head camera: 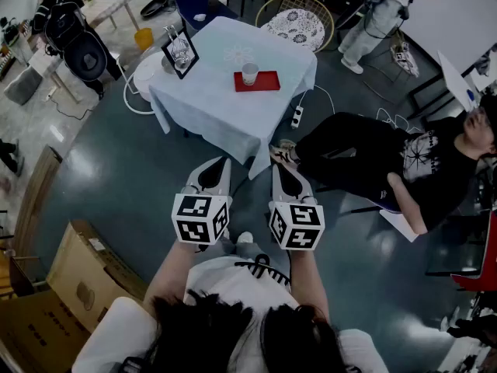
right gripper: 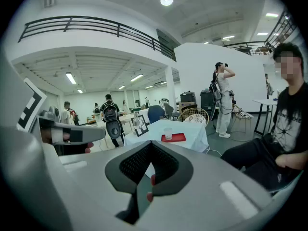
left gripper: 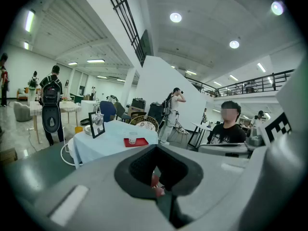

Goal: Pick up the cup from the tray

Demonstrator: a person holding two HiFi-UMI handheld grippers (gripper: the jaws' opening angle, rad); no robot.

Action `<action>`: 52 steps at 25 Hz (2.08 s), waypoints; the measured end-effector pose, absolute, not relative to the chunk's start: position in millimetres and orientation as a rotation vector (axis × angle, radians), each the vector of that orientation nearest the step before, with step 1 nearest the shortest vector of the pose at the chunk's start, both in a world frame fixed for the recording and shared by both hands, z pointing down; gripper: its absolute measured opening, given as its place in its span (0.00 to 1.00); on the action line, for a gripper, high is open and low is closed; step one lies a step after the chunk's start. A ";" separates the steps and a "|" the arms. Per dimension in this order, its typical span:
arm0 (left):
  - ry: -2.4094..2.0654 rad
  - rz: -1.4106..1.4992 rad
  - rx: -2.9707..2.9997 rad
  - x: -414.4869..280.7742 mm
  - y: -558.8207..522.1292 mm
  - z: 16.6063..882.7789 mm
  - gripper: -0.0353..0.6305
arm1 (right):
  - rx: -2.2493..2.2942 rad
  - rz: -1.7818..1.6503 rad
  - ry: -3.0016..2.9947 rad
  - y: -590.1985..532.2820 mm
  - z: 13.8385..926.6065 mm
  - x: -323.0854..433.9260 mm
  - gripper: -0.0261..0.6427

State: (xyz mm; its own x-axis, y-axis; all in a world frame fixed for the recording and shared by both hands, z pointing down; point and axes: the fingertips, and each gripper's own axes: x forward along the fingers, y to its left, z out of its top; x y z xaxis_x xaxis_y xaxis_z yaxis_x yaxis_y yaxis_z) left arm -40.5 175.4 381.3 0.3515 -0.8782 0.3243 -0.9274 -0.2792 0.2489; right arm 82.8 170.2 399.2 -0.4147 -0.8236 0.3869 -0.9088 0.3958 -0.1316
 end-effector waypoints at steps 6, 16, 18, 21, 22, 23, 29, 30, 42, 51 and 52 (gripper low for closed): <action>-1.604 0.180 2.236 -38.9 170.8 378.1 0.05 | 1.517 0.470 -2.407 169.5 400.9 81.4 0.07; -1.612 0.211 2.221 -35.1 172.8 386.7 0.05 | 1.515 0.486 -2.408 167.2 404.1 83.5 0.07; -1.615 0.207 2.217 -33.8 172.5 386.5 0.05 | 1.523 0.502 -2.433 166.8 401.2 86.2 0.07; -1.625 0.205 2.201 -33.2 172.1 386.9 0.05 | 1.524 0.560 -2.484 166.7 396.1 91.6 0.08; -1.630 0.205 2.192 -33.3 171.9 387.7 0.05 | 1.509 0.566 -2.489 166.8 396.1 93.2 0.08; -1.635 0.206 2.185 -33.2 171.8 388.8 0.05 | 1.490 0.564 -2.494 166.9 396.1 94.5 0.09; -1.666 0.212 2.157 -32.2 170.1 393.9 0.05 | 1.407 0.548 -2.557 164.4 393.3 97.0 0.26; -1.673 0.210 2.155 -31.1 168.4 393.5 0.05 | 1.407 0.545 -2.569 163.1 391.8 98.4 0.29; -1.721 0.187 2.148 -39.7 145.8 394.1 0.05 | 1.387 0.504 -2.602 139.3 392.2 92.4 0.41; -1.708 0.191 2.169 -47.9 91.2 399.6 0.05 | 1.391 0.473 -2.592 93.7 398.8 84.2 0.44; -1.701 0.194 2.173 -48.5 83.3 400.3 0.05 | 1.388 0.471 -2.587 87.0 399.9 82.3 0.44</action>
State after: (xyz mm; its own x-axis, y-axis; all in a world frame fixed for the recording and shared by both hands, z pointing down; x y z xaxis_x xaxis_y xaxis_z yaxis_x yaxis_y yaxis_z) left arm -48.5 83.3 400.3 0.2610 -0.9065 0.3318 -0.9580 -0.2008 0.2048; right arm 82.3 87.0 399.9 -0.5532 -0.7799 0.2927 -0.8330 0.5175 -0.1956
